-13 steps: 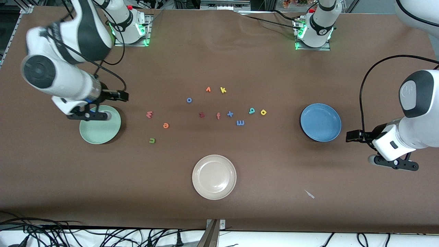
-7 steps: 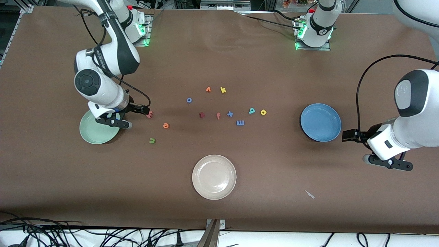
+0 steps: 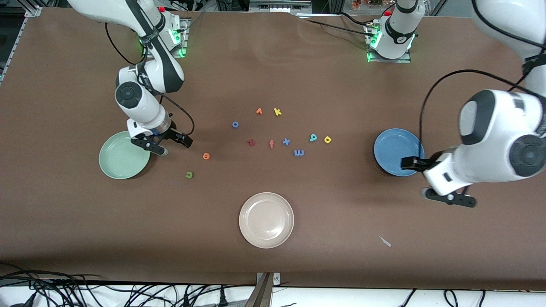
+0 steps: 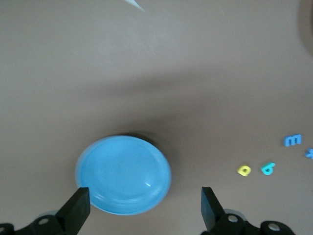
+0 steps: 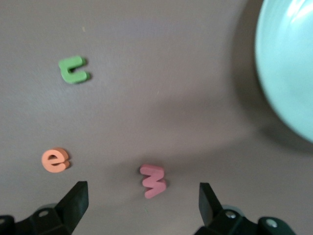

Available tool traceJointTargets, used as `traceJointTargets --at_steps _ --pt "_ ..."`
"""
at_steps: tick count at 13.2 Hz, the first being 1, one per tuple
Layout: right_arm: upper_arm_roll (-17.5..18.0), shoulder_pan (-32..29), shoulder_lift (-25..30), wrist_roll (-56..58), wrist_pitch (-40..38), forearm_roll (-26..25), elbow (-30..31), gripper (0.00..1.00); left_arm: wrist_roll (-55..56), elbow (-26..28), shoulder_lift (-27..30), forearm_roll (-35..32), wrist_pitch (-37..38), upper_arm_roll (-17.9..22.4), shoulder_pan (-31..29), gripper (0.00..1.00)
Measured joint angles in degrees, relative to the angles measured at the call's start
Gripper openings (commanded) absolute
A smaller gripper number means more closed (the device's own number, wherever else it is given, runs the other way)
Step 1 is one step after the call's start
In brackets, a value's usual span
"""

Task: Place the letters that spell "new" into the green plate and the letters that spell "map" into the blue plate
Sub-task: 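Reach the right gripper to the pink w while the left gripper approaches letters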

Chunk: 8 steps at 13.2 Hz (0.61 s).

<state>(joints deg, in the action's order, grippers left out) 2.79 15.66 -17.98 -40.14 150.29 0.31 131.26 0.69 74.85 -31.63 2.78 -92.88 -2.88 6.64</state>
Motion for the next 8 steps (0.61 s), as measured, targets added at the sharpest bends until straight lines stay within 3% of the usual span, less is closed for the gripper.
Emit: traceJointTargets --at_steps 5,8 --pt "0.8 0.1 -3.7 -0.8 2.5 0.0 0.0 0.94 13.5 8.7 -0.5 1.6 -4.4 -6.3 1.5 0.98" --pt "0.8 0.1 -4.1 -0.8 2.5 0.0 0.0 0.75 17.3 14.5 -0.5 1.7 -9.8 -9.1 1.3 0.96"
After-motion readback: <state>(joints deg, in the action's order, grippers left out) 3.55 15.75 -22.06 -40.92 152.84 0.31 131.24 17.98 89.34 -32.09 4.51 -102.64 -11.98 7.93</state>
